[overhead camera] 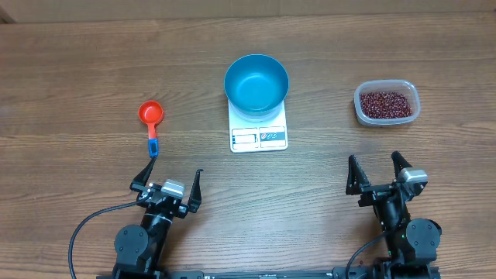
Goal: Scoop item into bowl and weigh 150g on scale
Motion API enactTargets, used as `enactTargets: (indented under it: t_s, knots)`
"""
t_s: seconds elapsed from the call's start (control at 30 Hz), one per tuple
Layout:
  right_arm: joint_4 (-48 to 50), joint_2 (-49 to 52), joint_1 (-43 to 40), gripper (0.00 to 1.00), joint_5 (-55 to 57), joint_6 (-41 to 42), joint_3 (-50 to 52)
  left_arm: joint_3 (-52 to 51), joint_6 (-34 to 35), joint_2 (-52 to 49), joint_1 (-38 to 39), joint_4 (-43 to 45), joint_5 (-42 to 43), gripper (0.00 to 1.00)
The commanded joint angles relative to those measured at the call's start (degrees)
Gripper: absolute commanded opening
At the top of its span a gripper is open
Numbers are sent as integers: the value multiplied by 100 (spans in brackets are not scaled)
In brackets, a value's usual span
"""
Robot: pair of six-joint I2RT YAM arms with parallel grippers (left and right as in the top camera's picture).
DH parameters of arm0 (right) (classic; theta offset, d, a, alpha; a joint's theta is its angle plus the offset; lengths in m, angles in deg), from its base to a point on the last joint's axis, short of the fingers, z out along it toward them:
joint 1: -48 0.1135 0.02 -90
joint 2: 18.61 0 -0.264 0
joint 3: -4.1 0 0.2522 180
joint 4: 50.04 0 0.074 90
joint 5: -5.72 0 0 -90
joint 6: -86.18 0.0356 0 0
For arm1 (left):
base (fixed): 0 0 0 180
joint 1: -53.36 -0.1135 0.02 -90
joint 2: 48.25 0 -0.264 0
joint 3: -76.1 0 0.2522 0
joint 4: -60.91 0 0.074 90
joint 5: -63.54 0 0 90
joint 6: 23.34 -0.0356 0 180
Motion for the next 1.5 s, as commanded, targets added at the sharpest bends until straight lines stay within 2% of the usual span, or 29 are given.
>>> enactTargets:
  t_s: [0.0, 0.83, 1.2, 1.47]
  knots:
    - [24, -68, 33, 100, 28, 22, 61, -31, 39, 59, -57, -9, -59, 100]
    - [24, -68, 33, 100, 31, 22, 61, -31, 39, 59, -57, -9, -59, 100]
    - [24, -68, 33, 100, 28, 22, 61, -31, -162, 59, -57, -9, -66, 100]
    - [24, -68, 33, 100, 28, 22, 61, -31, 33, 59, -57, 22, -37, 100]
